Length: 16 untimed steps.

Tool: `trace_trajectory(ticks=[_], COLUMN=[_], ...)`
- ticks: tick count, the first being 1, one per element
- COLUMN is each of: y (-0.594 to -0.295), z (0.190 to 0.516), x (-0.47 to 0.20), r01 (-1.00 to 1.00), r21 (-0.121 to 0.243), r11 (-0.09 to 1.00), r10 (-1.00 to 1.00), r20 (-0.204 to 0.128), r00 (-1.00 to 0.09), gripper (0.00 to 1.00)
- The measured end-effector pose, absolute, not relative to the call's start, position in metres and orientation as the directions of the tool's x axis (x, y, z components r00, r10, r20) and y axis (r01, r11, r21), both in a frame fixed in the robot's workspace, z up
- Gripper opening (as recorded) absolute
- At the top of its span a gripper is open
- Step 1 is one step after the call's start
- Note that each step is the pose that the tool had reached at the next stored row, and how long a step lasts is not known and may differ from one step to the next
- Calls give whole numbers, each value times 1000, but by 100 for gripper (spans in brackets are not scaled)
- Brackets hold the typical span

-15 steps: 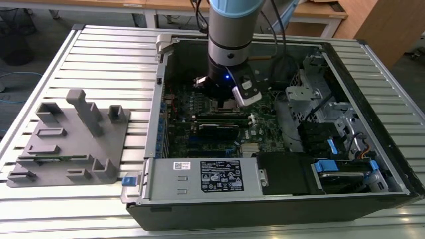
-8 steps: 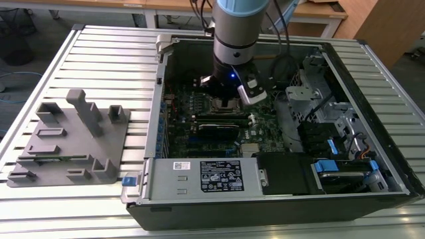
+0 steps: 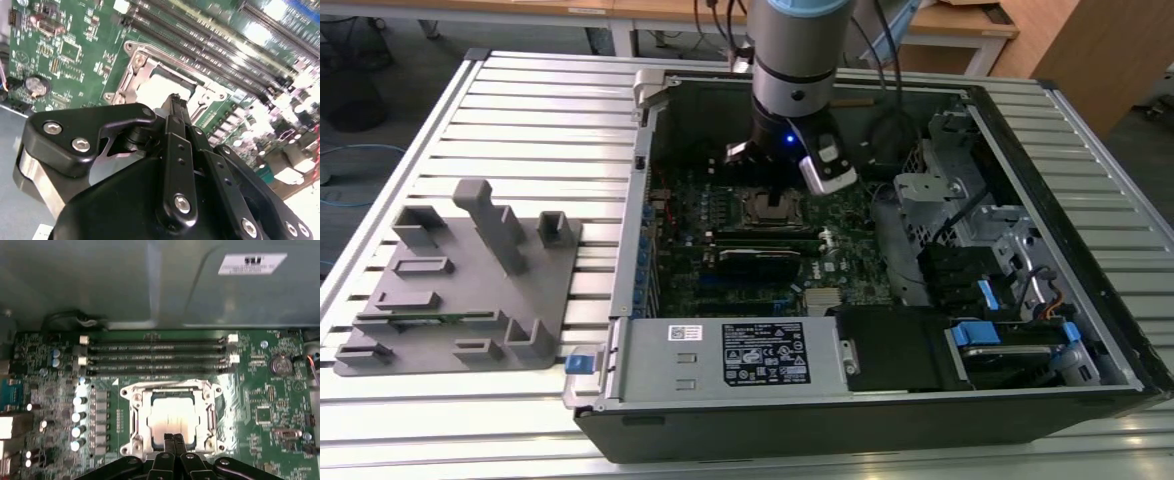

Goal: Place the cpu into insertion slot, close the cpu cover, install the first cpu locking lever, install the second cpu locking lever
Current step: 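Install the second cpu locking lever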

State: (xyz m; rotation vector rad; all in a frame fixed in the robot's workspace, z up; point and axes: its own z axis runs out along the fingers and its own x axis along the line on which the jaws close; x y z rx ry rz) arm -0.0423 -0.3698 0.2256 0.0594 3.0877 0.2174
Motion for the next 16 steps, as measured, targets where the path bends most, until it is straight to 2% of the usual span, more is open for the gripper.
trace_trajectory(ticks=[16], y=[-351], z=[225], x=[-41], r01=[36], r21=[59], r11=[998], r10=[38], r20=[-46], r00=[-998], gripper=[10])
